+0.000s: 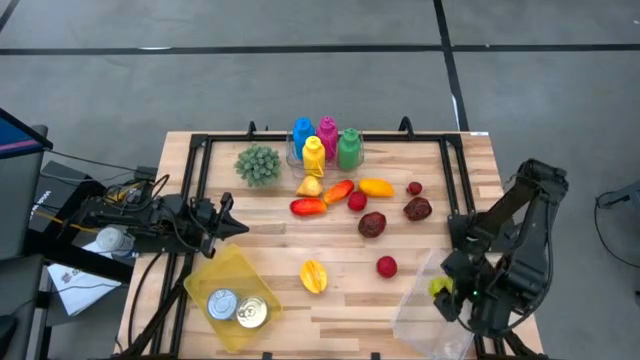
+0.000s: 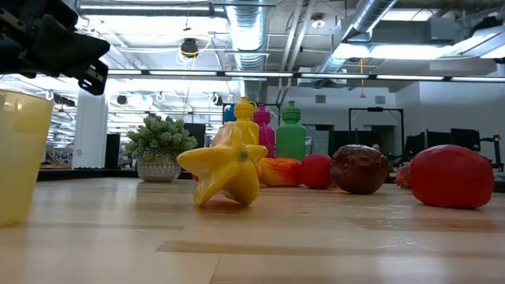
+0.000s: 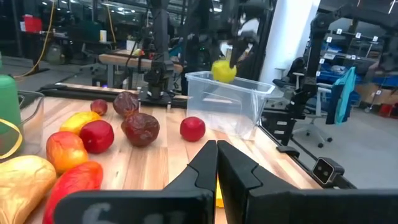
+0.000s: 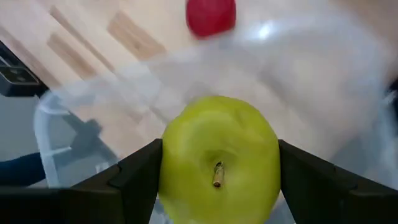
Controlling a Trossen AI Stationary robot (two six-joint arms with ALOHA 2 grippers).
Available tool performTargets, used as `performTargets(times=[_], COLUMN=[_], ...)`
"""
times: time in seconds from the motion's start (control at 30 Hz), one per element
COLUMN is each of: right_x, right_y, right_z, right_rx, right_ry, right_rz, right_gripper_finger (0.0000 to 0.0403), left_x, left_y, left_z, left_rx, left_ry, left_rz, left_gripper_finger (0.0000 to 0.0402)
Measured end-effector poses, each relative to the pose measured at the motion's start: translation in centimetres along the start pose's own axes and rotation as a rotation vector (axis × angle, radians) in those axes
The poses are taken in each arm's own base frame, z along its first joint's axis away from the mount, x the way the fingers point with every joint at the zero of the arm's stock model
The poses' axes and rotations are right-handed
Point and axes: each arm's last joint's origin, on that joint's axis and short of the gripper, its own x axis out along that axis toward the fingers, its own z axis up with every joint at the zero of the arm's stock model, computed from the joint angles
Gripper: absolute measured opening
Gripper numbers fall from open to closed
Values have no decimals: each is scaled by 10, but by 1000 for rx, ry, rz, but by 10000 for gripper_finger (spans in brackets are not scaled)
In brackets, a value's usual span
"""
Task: Pick & Place Food Item
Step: Put the green apple into the white bin, then put the yellow starfruit into the white bin
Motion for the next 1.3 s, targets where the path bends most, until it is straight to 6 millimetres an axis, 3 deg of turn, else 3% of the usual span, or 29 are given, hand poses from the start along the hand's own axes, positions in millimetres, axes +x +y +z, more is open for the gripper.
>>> performTargets(times=[0.23, 0.43, 0.6, 0.83, 0.9, 1.03, 1.2, 1.3], right_x=[46, 69, 81, 84, 78, 48, 2, -12], right_y=[1, 10, 16, 20, 22, 27, 27, 24], right_z=[-14, -13, -17, -15, -11, 10, 49, 76], right_rx=[16, 6, -8, -21, -34, -54, -64, -62], right_ry=[168, 150, 220, 227, 234, 248, 234, 214], right_rz=[-70, -145, -190, -167, -144, -58, 21, -4], right_gripper_finger=[276, 279, 318, 381, 386, 387, 386, 386], left_x=[0, 0, 0, 0, 0, 0, 0, 0], left_y=[0, 0, 0, 0, 0, 0, 0, 0], left_z=[0, 0, 0, 0, 0, 0, 0, 0], left_rx=[0, 0, 0, 0, 0, 0, 0, 0], left_ry=[0, -1, -1, -1, -2, -2, -2, -2], left_rz=[0, 0, 0, -1, -1, -1, -1, -1], left_gripper_finger=[0, 0, 0, 0, 0, 0, 0, 0])
